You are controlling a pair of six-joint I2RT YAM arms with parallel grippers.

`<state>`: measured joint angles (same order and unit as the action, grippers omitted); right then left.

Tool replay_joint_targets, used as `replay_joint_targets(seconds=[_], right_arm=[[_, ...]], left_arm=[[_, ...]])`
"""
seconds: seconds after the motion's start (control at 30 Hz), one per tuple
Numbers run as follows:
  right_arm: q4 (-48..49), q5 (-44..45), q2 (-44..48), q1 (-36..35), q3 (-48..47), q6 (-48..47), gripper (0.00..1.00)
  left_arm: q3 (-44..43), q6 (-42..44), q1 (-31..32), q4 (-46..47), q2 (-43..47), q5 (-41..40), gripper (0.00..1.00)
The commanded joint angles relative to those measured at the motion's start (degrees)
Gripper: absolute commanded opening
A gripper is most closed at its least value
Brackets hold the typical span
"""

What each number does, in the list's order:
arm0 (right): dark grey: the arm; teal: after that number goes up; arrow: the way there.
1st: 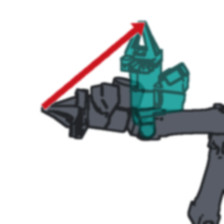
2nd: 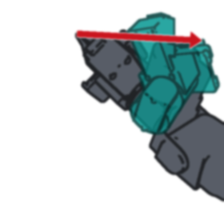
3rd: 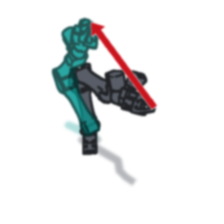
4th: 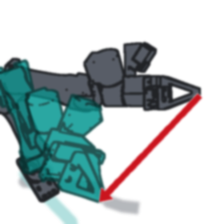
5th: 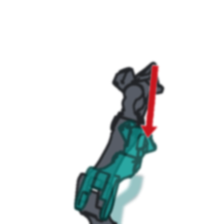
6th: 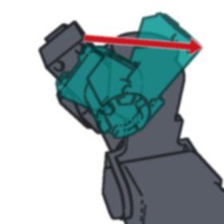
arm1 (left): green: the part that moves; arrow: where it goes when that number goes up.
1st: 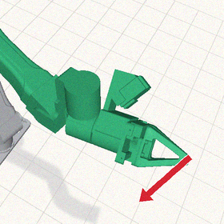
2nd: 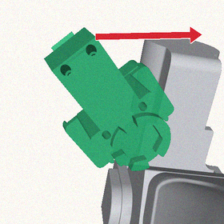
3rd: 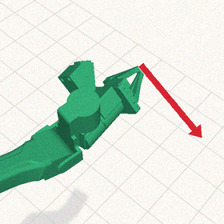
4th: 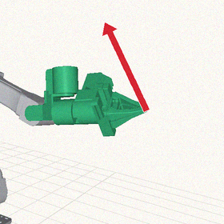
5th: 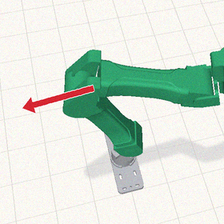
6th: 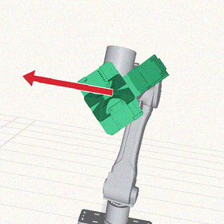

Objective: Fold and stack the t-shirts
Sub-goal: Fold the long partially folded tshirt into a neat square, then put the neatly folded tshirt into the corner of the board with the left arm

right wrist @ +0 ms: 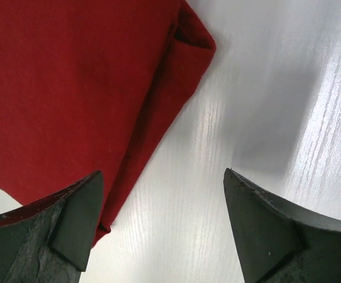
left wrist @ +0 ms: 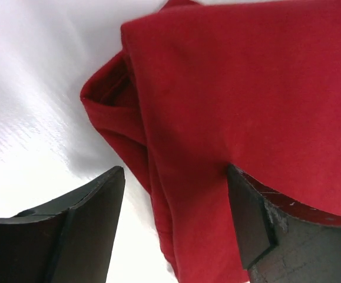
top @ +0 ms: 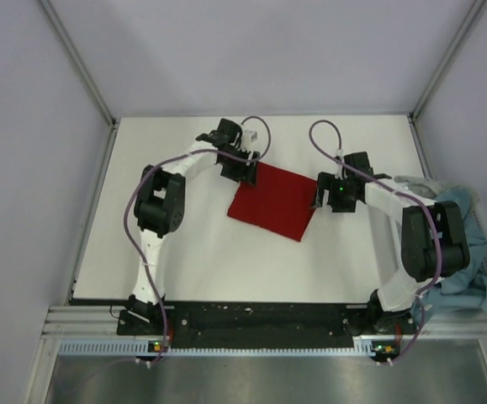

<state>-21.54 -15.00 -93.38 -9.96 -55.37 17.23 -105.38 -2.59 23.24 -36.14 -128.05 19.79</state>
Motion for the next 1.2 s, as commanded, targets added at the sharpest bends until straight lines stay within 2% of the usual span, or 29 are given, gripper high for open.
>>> replay_joint_targets(seconds=[0.0,0.07,0.13,0.23,0.27,0.4,0.6,0.8,0.93,1.17], right_arm=[[4.84,-1.87,2.06,-0.06,0.44,1.31,0.81],[4.93,-1.78,2.68,-0.06,0.71,1.05,0.81],[4.84,-1.35,3.55,0.02,0.97,0.87,0.81],[4.67,-0.99,5.05,-0.06,1.5,0.52,0.81],[4.67,-0.9,5.84,0.02,1.76,0.35,0.81],[3.44,-0.2,8.21,0.02,2.38,-0.18,0.82],[1.59,0.59,12.43,0.02,3.95,-1.24,0.82],[0.45,0.33,15.95,-0.06,5.36,-2.12,0.82],[0.01,-0.46,17.71,-0.06,5.54,-2.38,0.82],[-1.57,-0.03,20.08,-0.06,4.49,-4.57,0.82]], left_arm=[[0.27,-3.39,-0.31,0.63,-2.38,3.06,0.73],[-0.17,-3.56,-0.31,0.63,-3.43,4.81,0.69],[-0.52,-3.91,-0.31,0.63,-4.22,6.66,0.57],[-0.61,-4.27,-0.48,0.11,-4.4,9.47,0.17],[-0.18,-4.18,-0.57,0.02,-4.14,10.0,0.0],[2.8,-2.95,-2.41,-0.86,-1.16,11.41,0.0],[15.01,6.7,-8.99,-3.4,9.11,10.62,0.0],[29.07,20.32,-16.38,-6.13,20.45,3.95,0.0],[36.64,25.61,-21.21,-6.57,27.14,-2.11,0.0],[35.69,28.52,-36.41,-5.35,27.59,-10.91,0.0]])
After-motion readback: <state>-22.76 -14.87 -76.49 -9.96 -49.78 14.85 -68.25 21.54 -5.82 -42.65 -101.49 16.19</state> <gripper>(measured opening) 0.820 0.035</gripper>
